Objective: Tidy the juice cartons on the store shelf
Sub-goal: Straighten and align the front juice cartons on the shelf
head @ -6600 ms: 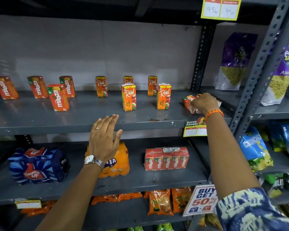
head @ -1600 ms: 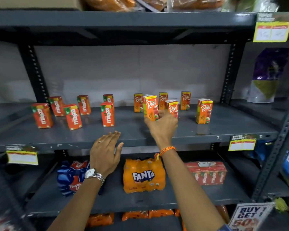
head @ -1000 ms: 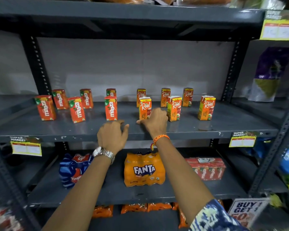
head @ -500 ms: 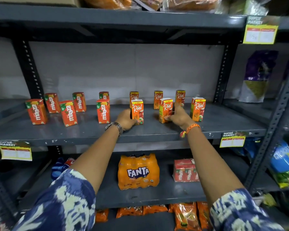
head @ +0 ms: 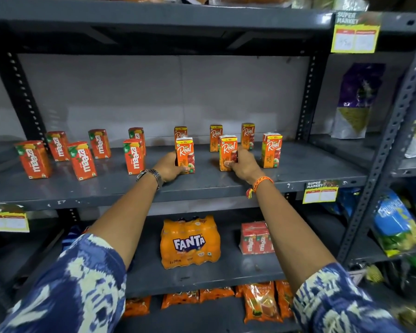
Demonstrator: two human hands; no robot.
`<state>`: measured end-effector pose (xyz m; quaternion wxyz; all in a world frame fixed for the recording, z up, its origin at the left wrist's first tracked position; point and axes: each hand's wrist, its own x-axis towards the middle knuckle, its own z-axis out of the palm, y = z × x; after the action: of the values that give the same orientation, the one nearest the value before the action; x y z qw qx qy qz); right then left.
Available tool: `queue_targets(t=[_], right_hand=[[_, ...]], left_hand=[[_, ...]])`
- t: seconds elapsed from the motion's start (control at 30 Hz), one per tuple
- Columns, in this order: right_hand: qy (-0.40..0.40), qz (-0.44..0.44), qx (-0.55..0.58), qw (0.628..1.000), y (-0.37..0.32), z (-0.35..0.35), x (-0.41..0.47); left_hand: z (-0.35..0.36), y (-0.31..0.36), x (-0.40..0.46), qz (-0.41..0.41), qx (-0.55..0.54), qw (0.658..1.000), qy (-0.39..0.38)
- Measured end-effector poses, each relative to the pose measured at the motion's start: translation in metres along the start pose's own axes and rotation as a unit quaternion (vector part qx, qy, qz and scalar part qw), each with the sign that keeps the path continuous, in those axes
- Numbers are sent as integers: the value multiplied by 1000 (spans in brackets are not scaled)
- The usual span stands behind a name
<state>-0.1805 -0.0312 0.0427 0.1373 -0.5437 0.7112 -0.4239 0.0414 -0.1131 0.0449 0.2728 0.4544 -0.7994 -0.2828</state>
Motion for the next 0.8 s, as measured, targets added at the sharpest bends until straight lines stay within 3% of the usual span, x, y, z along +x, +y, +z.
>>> queue_targets(t=[0.23,0.33,0.4,0.47,0.53,0.6,0.7,0.8], right_hand=[[20,14,75,997,0,-6,-9],[122,3,-14,992,-14,2,-22],[208,-42,-75,974,-37,18,-38],[265,-141,-76,951,-65,46,-54],[231,-247,-21,941,-94,80,-66],[113,-276,55,953,-123,118,-70],[-26,-179,113,977,-157,162,-57],[-32,-123,83,988,-172,187,-36]], left_hand=[[-14,-1,-30,-30,-38,999,-3],[-38,-24,-62,-23,-65,994,89],[-60,-45,-86,-24,-26,979,203],[-84,-66,-106,-56,19,939,340],[-106,-85,-118,-72,72,892,441],[-127,-102,-121,-96,90,870,475],[-153,-124,-110,-107,56,910,397],[-173,-145,-89,-124,20,954,273]])
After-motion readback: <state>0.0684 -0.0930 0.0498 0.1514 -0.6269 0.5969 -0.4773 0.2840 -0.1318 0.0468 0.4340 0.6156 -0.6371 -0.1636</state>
